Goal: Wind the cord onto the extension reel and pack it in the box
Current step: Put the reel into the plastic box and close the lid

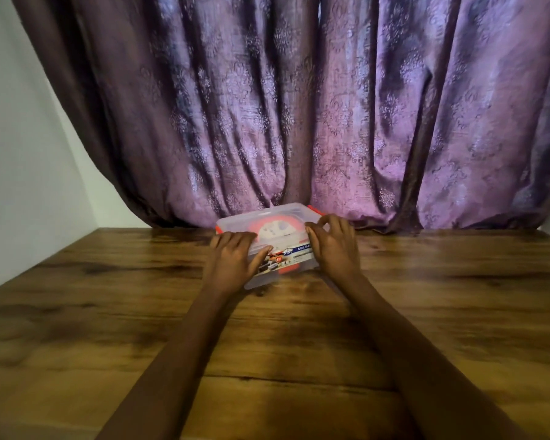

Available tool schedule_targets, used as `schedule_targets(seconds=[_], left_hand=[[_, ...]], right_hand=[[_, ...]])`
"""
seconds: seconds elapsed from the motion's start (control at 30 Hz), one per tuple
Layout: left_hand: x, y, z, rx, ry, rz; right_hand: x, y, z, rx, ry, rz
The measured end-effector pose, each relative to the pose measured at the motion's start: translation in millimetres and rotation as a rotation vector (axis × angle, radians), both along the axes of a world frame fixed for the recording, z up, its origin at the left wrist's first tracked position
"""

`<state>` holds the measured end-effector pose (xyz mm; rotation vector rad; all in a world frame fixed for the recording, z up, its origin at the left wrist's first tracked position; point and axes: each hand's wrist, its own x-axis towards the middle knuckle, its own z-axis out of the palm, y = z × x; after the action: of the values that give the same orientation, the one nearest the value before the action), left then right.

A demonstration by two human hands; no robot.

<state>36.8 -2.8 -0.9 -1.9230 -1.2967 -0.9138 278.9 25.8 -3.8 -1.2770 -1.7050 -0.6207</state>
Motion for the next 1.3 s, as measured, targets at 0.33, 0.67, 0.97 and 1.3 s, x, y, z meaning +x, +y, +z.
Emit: schedule_targets(seconds=[0.33, 0.67, 0.97, 1.3], left_hand=[[-109.3, -44.3, -9.9, -0.01, -0.01, 0.257], [-234.8, -83.8, -10.5, 0.027, -0.035, 0.55], [-325.3, -93.0, -10.8, 0.033, -0.019, 0.706], [-375.1, -87.7, -10.5, 0.023, -0.044, 0.762]], right_hand=[[-144.9, 22.7, -0.6, -0.267, -0.052, 0.267], [-306.8, 23.4, 7.5, -0.492, -0.234, 0.499], [-414.7, 32.3, 15.6, -0.632, -0.379, 0.621], [-466.5, 43.9, 15.2, -0.647, -0.393, 0.681]])
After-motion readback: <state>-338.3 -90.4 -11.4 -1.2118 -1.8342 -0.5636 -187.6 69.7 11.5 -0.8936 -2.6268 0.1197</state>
